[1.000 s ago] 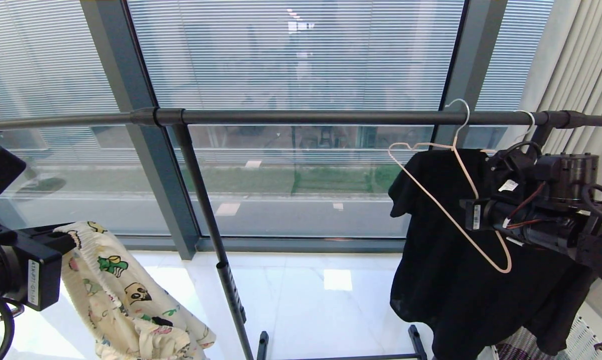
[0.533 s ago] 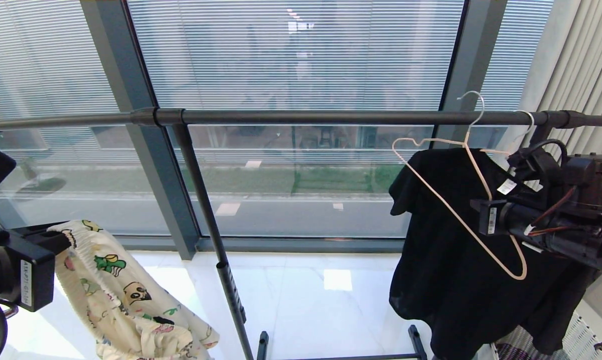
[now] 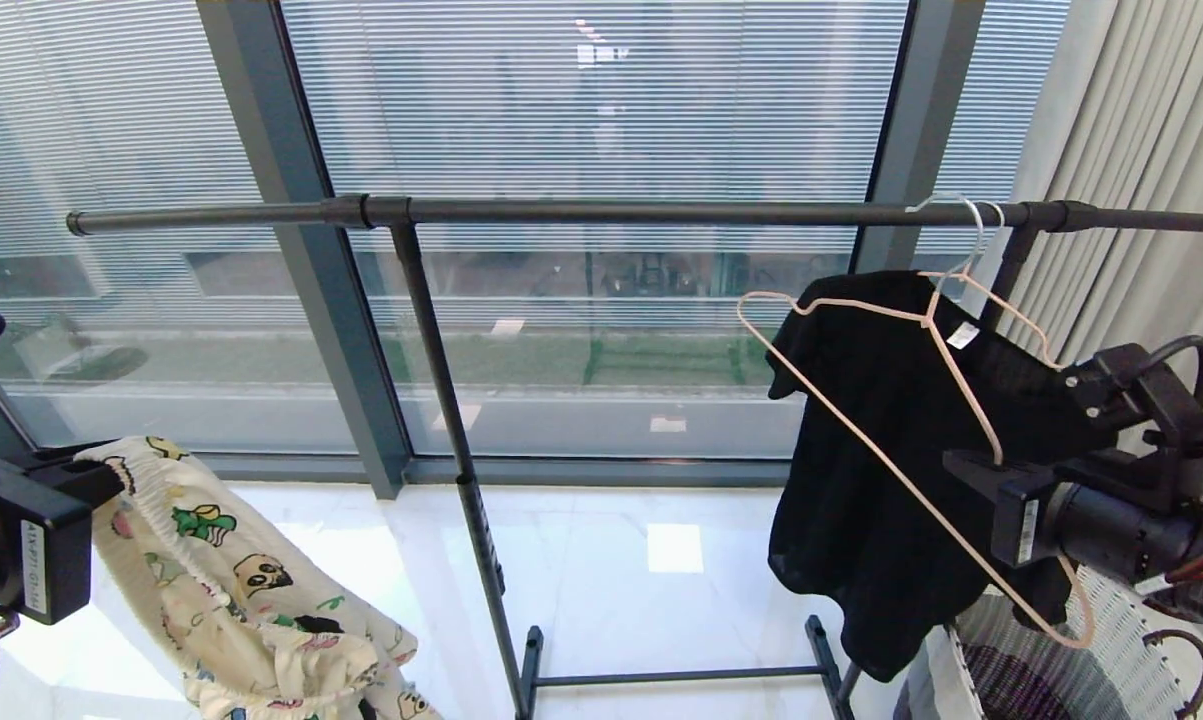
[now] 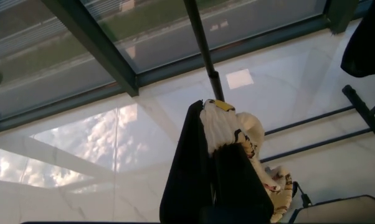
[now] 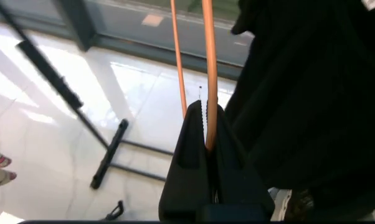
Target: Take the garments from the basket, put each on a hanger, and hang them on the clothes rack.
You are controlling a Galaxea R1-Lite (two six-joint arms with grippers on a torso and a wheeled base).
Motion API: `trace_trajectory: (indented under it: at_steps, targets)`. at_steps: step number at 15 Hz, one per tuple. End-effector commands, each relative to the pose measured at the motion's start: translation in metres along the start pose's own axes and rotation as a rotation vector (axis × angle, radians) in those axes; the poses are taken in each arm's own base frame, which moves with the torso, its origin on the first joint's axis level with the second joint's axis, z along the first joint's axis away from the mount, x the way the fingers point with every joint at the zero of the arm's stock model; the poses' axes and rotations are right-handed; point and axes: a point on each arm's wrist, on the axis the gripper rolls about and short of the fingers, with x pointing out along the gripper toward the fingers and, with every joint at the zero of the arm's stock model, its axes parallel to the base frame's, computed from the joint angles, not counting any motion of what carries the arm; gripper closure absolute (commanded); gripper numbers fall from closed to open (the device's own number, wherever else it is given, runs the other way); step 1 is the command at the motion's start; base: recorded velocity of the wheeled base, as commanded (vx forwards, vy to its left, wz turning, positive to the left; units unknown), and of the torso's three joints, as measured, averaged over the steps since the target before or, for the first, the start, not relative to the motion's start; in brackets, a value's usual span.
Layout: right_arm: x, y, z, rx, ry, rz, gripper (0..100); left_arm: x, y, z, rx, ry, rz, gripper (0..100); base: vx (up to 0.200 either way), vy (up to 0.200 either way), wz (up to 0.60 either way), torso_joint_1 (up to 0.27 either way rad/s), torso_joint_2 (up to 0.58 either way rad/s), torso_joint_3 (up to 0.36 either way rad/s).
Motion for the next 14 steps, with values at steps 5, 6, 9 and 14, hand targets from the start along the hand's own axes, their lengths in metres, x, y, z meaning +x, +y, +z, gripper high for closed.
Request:
trace_trajectory:
  at_steps: [5,6,9,14]
  targets:
    - [-0.040,0.045,-0.023,-0.067,0.034,0.278,100,0.000,0.000,0.000,0.006,-0.002,-0.001,100,-0.200,0.000,0.00,0.000,0.00,0.005]
    - [-0.042,0.052,-0.025,-0.080,0.049,0.321,100,-0.001,-0.001,0.000,0.010,-0.005,-0.010,100,-0.200,0.000,0.00,0.002,0.00,0.002]
    - [-0.046,0.071,-0.029,-0.091,0.085,0.435,100,0.004,-0.006,-0.002,0.023,0.011,-0.045,100,-0.067,0.000,0.00,0.001,0.00,0.001]
    - [-0.055,0.092,-0.031,-0.116,0.110,0.642,100,0.048,-0.010,0.005,0.007,0.047,0.024,100,0.000,0.000,0.00,0.000,0.00,0.000]
